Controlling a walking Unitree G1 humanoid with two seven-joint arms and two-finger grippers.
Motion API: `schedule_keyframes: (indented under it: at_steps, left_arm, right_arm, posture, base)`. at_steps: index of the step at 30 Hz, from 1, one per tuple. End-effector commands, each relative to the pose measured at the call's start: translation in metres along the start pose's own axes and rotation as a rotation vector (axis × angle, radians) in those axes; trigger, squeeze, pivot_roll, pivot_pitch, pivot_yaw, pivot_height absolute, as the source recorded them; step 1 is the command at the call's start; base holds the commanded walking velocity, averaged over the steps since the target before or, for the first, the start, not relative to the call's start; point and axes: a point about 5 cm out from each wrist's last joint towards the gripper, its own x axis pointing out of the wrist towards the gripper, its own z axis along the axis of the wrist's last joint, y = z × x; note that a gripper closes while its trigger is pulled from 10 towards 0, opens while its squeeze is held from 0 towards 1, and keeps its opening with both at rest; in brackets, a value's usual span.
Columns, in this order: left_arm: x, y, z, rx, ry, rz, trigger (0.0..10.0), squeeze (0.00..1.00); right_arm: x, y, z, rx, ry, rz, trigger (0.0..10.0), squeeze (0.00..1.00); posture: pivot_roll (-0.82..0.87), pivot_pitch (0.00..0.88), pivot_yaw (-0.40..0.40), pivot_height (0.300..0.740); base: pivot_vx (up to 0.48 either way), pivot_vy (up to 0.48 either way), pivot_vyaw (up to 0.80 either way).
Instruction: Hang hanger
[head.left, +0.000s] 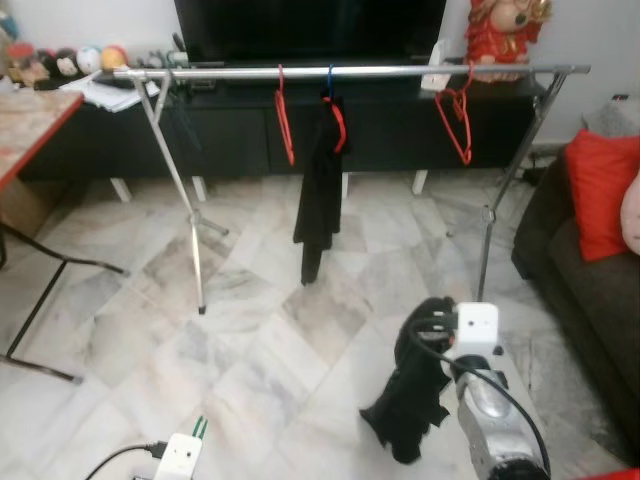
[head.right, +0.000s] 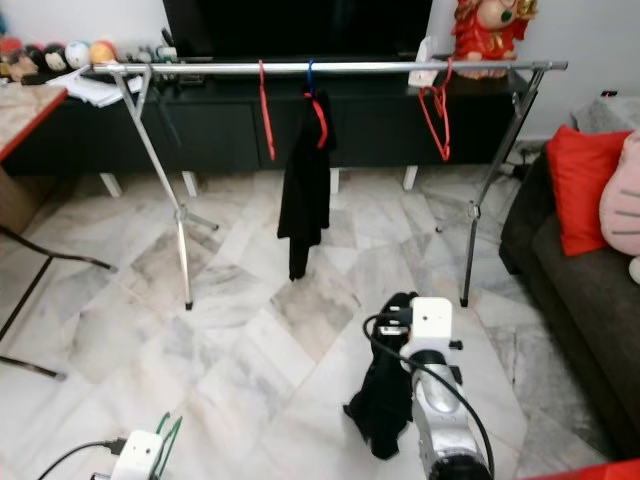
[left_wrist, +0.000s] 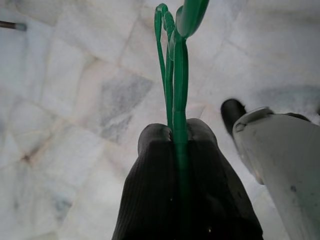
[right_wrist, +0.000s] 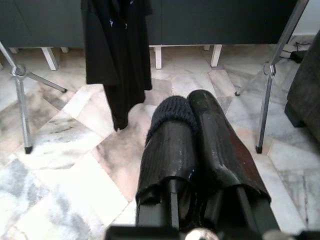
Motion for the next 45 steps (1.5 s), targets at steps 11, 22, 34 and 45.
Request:
schedule_keyframes:
  at_steps: [11,22,34,45]
  left_arm:
    - [0.0005,-0.0018,0.0006,-0.002,0.008,-0.005,10.0,0.00]
    - [0.0004,-0.0027,0.0000,-0.007,0.012,-0.008,10.0,0.00]
    - [0.0002,-0.0016,-0.0016,-0.009,0.019,-0.004,10.0,0.00]
    - [0.0001,-0.0016,-0.0021,-0.008,0.023,-0.005,10.0,0.00]
  right_arm:
    - [0.0031,-0.0069,0.0101,-0.002,-0.042,-0.025,10.0,0.00]
    - [0.0026,-0.0063,0.0098,0.004,-0.042,-0.028,10.0,0.00]
    - [0.0025,-0.0055,0.0097,0.004,-0.042,-0.029,10.0,0.00]
    - [0.0024,-0.0056,0.0097,0.005,-0.044,-0.027,10.0,0.00]
  posture:
    - [-0.17,0.030,0.028,0.740]
    - [-0.17,0.031,0.030,0.740]
    - [-0.17,0.031,0.032,0.740]
    - [-0.17,0.030,0.033,0.740]
  base:
    - [0.000,0.000,0.00]
    - [0.000,0.000,0.00]
    - [0.000,0.092,0.00]
    - [0.000,0.301,0.00]
